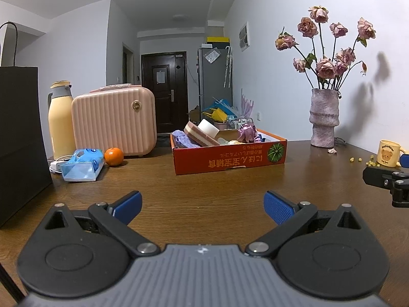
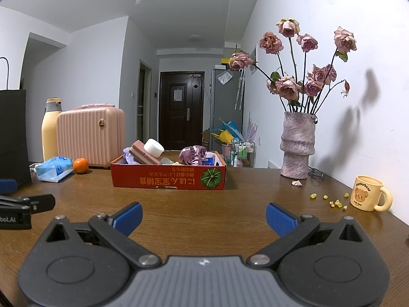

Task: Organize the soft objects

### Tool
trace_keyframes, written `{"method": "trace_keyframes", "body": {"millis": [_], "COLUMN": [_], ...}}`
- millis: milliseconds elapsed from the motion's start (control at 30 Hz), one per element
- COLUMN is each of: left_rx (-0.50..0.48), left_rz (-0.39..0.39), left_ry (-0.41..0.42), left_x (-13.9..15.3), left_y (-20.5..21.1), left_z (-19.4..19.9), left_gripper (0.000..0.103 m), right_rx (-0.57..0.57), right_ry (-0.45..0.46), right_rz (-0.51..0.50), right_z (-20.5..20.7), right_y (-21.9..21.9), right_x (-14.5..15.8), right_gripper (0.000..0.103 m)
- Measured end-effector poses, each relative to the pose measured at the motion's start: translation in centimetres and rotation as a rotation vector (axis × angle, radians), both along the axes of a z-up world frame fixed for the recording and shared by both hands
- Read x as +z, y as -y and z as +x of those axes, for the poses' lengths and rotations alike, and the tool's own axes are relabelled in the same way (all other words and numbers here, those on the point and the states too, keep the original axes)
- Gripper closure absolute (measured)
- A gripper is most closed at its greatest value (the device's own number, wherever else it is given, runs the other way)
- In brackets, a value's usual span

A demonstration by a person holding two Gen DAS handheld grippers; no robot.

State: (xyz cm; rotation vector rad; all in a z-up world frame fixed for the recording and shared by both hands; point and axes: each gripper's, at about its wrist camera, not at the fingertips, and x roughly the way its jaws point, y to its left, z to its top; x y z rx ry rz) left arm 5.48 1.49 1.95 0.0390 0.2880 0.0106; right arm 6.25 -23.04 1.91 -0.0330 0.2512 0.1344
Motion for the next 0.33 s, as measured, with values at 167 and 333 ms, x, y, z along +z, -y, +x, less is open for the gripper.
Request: {"method": "trace_keyframes", "body": {"millis": [167, 333], "left_rx": [-0.008, -0.025], "left_rz": [0.0, 0.001], "left_ry": [-0.006, -0.007], "left_x": [-0.08, -0.14], "left_y": [-0.01, -0.01], "left_z": [0.13, 0.17], "left_gripper": [0.0, 0.0], "right_rx": [0.0, 0.002], "right_ry": [0.0, -0.003], "right_rz": [0.0, -0.004], "right_z": [0.01, 0.12], "right_y": [0.0, -0.28], "right_x": [0.0, -0.18], "right_gripper": [0.0, 0.0]}}
